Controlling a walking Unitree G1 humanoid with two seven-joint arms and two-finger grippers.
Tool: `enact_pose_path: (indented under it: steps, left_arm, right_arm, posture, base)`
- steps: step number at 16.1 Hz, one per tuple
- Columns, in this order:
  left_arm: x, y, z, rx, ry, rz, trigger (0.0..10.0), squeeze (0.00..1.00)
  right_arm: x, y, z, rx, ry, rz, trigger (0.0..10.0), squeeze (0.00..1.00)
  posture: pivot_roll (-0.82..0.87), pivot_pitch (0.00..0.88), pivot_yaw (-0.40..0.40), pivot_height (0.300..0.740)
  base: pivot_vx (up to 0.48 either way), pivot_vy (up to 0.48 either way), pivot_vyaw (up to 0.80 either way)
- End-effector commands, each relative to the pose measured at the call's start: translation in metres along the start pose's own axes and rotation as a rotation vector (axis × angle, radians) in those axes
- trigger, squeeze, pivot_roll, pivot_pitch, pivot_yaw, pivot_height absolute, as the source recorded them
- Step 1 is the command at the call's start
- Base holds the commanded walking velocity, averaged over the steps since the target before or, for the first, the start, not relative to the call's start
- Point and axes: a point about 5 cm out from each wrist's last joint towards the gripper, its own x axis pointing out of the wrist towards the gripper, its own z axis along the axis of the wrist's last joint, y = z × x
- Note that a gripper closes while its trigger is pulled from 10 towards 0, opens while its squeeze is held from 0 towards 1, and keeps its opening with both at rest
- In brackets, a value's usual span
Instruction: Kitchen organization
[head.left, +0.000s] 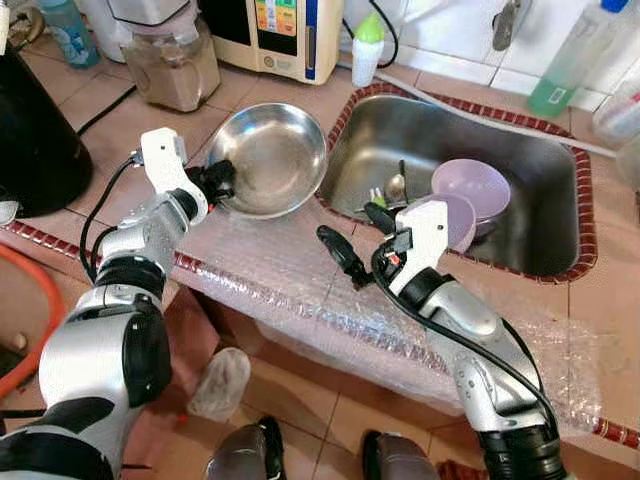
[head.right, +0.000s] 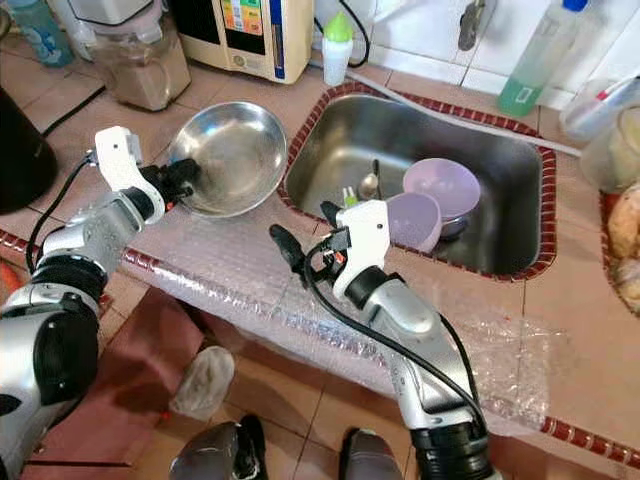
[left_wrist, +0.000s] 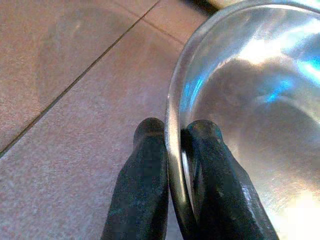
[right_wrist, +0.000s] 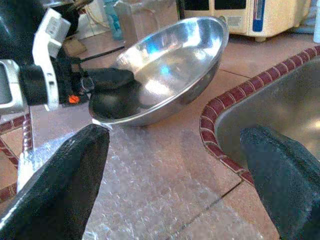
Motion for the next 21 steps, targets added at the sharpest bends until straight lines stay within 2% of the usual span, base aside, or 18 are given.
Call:
enact_pose_path:
  steps: [1,4,8,9,10,13,15,16,17,21]
  left_arm:
    - [-0.004,0.005,-0.019,-0.006,0.060,0.012,0.0,0.00]
    - [-0.002,-0.003,-0.017,-0.028,0.008,-0.047,0.0,0.00]
    - [-0.001,-0.023,-0.008,-0.085,-0.133,-0.198,0.0,0.00]
    - [-0.002,-0.032,-0.005,-0.100,-0.162,-0.279,0.0,0.00]
    - [-0.002,-0.036,-0.005,-0.099,-0.165,-0.305,0.0,0.00]
    - [-0.005,-0.061,-0.008,-0.123,-0.182,-0.465,0.0,0.00]
    - [-0.007,-0.070,-0.011,-0.140,-0.188,-0.526,0.0,0.00]
    - [-0.008,-0.076,-0.013,-0.144,-0.182,-0.558,0.0,0.00]
    - [-0.009,-0.079,-0.017,-0.138,-0.170,-0.567,0.0,0.00]
    - [-0.011,-0.081,-0.018,-0.130,-0.174,-0.549,0.0,0.00]
  right_arm:
    - [0.001,-0.001,0.000,-0.012,-0.003,-0.004,10.0,0.00]
    - [0.002,-0.005,0.000,-0.010,-0.003,-0.020,10.0,0.00]
    - [0.004,-0.012,0.001,0.016,-0.020,-0.080,10.0,0.00]
    - [0.005,-0.017,0.002,0.017,-0.030,-0.115,10.0,0.00]
    - [0.006,-0.019,0.003,0.023,-0.033,-0.124,10.0,0.00]
    - [0.011,-0.027,0.006,0.090,-0.061,-0.197,10.0,0.00]
    - [0.014,-0.029,0.006,0.122,-0.073,-0.220,10.0,0.00]
    - [0.015,-0.030,0.008,0.163,-0.092,-0.237,3.1,0.00]
    - [0.018,-0.033,0.010,0.209,-0.109,-0.262,0.0,0.00]
    - [0.018,-0.045,0.009,0.310,-0.106,-0.363,0.0,0.00]
  posture:
    - [-0.14,0.102,0.013,0.740]
    - [-0.14,0.099,0.012,0.740]
    - [-0.14,0.098,0.008,0.740]
    - [-0.14,0.097,0.007,0.740]
    - [-0.14,0.096,0.006,0.740]
    - [-0.14,0.096,0.006,0.740]
    - [-0.14,0.089,0.009,0.740]
    - [-0.14,0.088,0.011,0.740]
    - [-0.13,0.088,0.011,0.740]
    - [-0.13,0.087,0.013,0.740]
  base:
    - [0.000,0.000,0.00]
    - [0.000,0.000,0.00]
    - [0.000,0.000,0.00]
    - [0.000,0.000,0.00]
    - [0.000,0.000,0.00]
    - [0.000,0.000,0.00]
    - [0.000,0.000,0.00]
    - [0.000,0.000,0.00]
    - [0.000,0.000,0.00]
    - [0.000,0.000,0.00]
